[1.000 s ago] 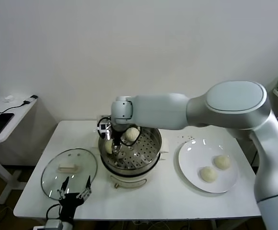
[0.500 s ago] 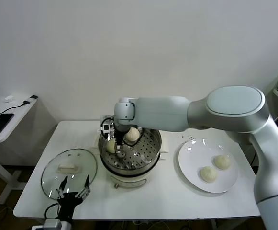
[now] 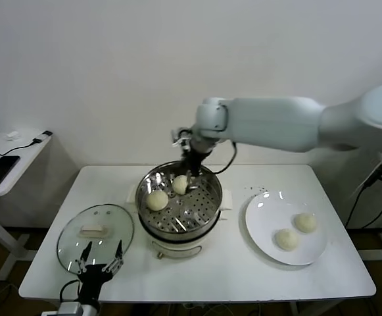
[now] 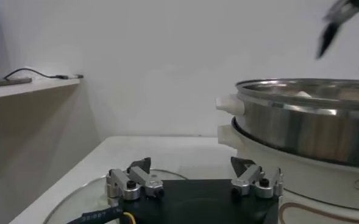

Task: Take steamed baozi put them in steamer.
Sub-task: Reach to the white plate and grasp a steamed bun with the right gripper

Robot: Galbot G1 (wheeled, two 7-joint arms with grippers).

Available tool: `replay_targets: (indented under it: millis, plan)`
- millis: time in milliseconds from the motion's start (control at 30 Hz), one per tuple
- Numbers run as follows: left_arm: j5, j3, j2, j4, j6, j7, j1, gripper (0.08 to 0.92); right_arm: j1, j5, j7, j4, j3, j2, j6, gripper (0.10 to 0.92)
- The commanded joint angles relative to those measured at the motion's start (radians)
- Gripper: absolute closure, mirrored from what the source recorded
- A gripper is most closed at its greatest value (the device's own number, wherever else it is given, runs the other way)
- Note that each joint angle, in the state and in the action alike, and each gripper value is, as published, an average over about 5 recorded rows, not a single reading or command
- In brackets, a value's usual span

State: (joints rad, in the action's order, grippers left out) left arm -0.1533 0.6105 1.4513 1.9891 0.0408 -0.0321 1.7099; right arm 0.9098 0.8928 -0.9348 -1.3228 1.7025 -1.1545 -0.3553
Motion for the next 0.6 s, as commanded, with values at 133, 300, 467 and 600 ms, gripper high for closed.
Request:
replay_targets:
  millis: [133, 300, 467, 600]
  plan:
    - [0.001, -0.005, 0.006, -0.007, -0.004, 0.0, -0.013, 0.177, 0.153, -0.226, -0.083, -0.258, 0.219, 0.462, 0.071, 0.203]
    - [0.002, -0.007, 0.009, -0.01, -0.005, 0.0, -0.013, 0.177, -0.03, -0.358, -0.04, -0.248, 0.167, 0.563, 0.047, 0.202]
    - [0.003, -0.003, 0.01, -0.014, -0.004, 0.001, -0.005, 0.177, -0.239, -0.457, -0.008, -0.171, 0.035, 0.589, 0.029, 0.203]
    - [0.003, 0.002, 0.01, -0.015, -0.004, 0.0, 0.002, 0.177, -0.362, -0.501, 0.011, -0.121, -0.052, 0.584, 0.016, 0.203]
